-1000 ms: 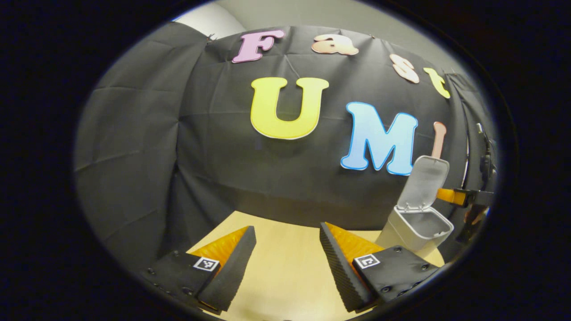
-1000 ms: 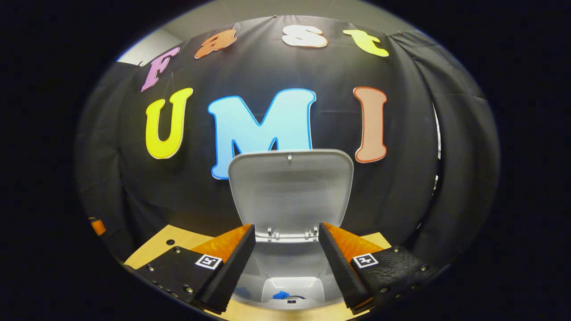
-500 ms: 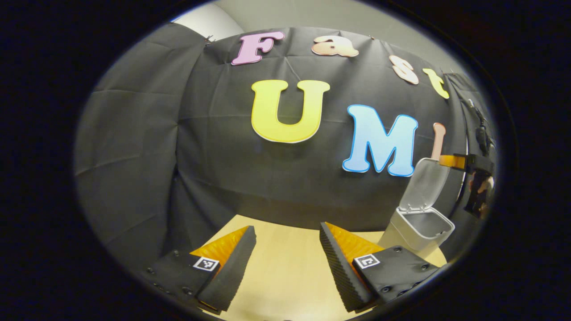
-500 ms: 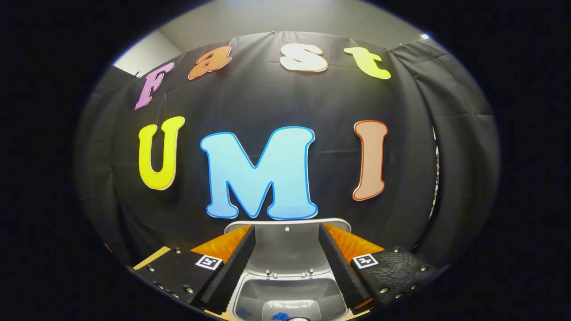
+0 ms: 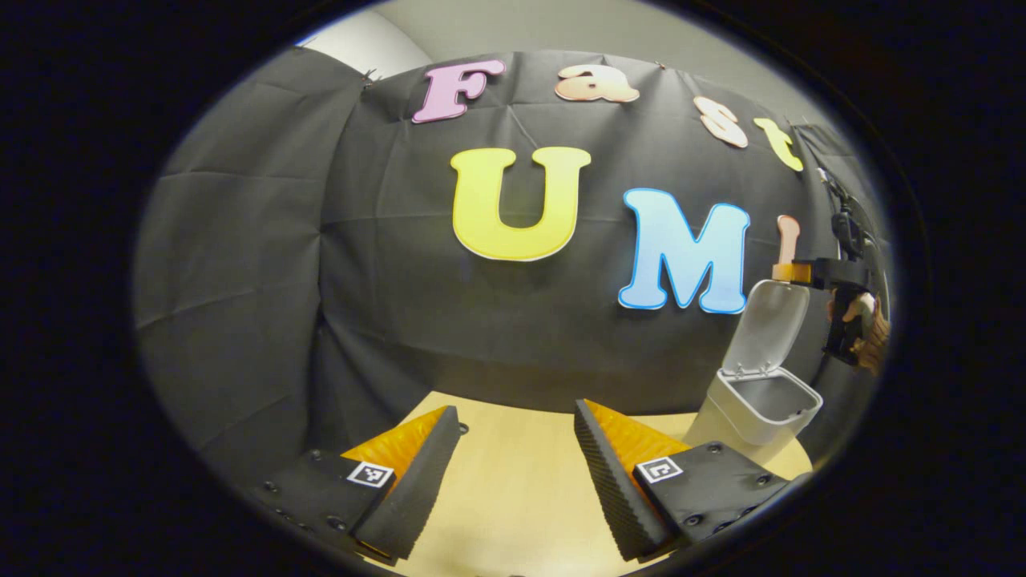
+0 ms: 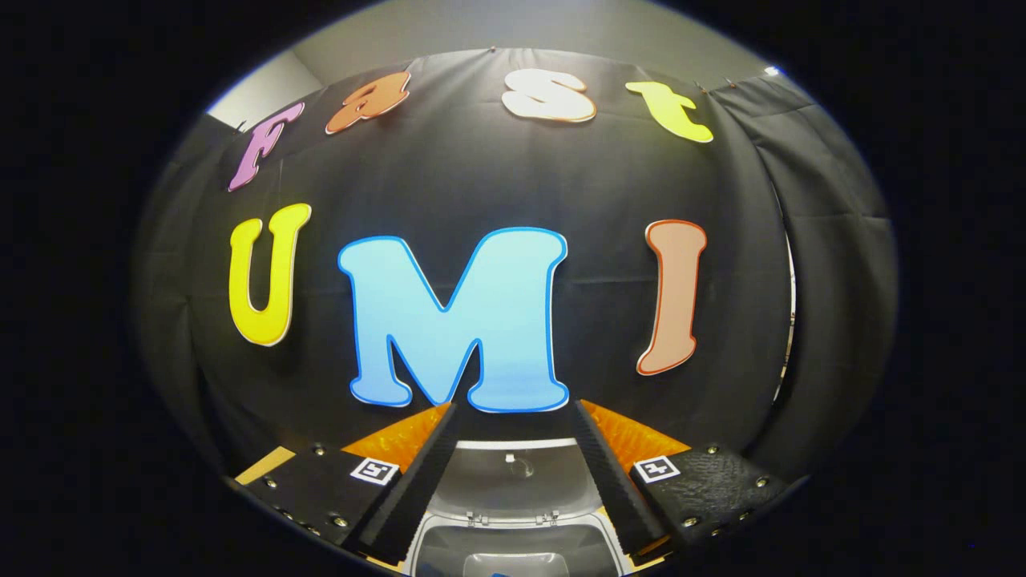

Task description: Press the lid of the desktop garbage bin to open it, pick up the crumpled paper on the desktop and throw it into the bin, then pick up the pop can on the desktop and drop it into the bin, and finally close the garbage bin lid.

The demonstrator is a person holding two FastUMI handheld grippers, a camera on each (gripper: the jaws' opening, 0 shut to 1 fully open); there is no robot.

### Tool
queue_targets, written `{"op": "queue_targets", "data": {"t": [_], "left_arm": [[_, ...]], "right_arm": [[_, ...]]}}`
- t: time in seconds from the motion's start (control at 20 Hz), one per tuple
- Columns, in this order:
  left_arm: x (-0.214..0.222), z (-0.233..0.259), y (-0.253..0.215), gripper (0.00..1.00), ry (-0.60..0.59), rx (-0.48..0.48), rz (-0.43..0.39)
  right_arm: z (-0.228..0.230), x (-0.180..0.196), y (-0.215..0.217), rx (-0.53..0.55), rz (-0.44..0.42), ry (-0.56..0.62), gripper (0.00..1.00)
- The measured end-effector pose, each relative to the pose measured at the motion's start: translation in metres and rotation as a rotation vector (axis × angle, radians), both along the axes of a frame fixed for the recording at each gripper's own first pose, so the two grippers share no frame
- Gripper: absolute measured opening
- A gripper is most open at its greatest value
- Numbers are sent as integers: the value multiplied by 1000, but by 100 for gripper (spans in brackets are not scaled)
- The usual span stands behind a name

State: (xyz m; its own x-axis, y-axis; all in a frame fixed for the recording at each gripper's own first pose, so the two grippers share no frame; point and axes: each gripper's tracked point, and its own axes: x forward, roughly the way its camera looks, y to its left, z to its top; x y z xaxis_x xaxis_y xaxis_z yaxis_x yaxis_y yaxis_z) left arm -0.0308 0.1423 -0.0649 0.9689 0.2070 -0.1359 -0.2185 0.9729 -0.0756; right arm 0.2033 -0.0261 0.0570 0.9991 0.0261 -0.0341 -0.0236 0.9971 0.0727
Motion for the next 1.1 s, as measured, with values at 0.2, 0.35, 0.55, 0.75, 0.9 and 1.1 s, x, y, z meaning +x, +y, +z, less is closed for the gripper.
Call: {"op": "queue_targets", "data": {"t": [0.2, 0.35, 0.55, 0.75, 0.9, 1.1], "left_arm": [[3, 2, -5, 96, -4, -3, -8], [10, 6, -18, 96, -10, -2, -32], [16, 16, -32, 94, -33, -1, -59], [16, 20, -43, 94, -41, 0, -81], [14, 23, -48, 93, -47, 14, -94], [8, 24, -57, 94, -44, 48, -110]], "right_arm": [[-6, -9, 1, -19, 13, 11, 89], [-10, -22, 1, -9, 29, 31, 89], [-24, -51, 1, -2, 54, 65, 92], [-46, -82, 2, -9, 87, 121, 92], [-71, -99, 4, -13, 95, 165, 92], [-112, -113, 10, -51, 103, 240, 92]]}}
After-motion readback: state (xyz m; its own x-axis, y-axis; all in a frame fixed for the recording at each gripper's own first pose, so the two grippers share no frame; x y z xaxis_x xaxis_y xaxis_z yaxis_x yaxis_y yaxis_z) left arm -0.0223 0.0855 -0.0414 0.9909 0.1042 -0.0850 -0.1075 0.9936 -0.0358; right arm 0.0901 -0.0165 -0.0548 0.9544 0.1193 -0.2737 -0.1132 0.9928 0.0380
